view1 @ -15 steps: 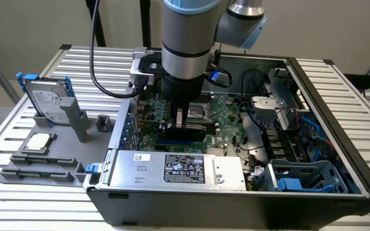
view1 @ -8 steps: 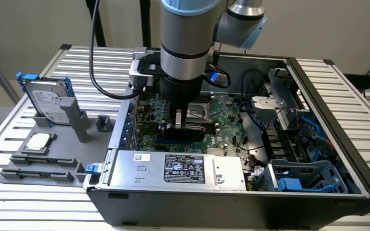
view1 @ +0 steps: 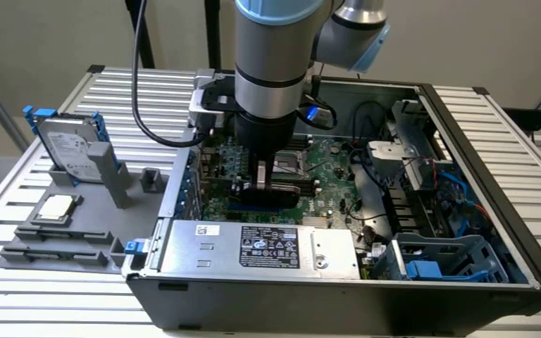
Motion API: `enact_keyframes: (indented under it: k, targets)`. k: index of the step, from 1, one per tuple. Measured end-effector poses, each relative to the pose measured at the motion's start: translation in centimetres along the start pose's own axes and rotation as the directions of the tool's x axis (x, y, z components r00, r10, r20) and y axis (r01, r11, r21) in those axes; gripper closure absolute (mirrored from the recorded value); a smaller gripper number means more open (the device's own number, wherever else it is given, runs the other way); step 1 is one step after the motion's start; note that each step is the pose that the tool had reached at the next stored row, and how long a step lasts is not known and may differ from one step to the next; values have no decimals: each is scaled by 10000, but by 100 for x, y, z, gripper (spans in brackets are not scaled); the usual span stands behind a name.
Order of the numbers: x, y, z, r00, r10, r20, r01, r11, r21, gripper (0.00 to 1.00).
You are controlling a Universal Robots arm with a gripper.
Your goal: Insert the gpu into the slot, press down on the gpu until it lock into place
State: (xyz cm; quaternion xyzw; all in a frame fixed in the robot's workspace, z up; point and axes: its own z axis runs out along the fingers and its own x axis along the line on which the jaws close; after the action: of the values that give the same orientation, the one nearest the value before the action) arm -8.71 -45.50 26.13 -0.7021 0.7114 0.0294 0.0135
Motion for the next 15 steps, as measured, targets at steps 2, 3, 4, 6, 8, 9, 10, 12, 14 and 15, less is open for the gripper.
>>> enact_keyframes:
  k: [2, 3, 4, 6, 8, 9, 10, 12, 14, 15]
  targets:
    - [0, -6, 1, 10000, -29, 1, 29, 10000, -3, 74]
    - [0, -9, 1, 10000, -31, 1, 31, 10000, -4, 74]
    - [0, -11, 0, 10000, -31, 0, 31, 10000, -3, 74]
    - [0, -14, -1, 10000, -31, -1, 31, 10000, -3, 74]
    - [0, -16, 0, 10000, -32, 1, 32, 10000, -2, 74]
    - [0, -18, 0, 10000, -32, 0, 32, 10000, -2, 74]
    - [-1, -20, -1, 10000, -32, 1, 32, 10000, -1, 74]
    - [-1, -20, -2, 10000, -32, 0, 32, 10000, -2, 74]
    - [0, -20, -2, 10000, -30, -1, 30, 10000, -2, 74]
    - [0, -20, -2, 10000, -28, 0, 28, 10000, -2, 74]
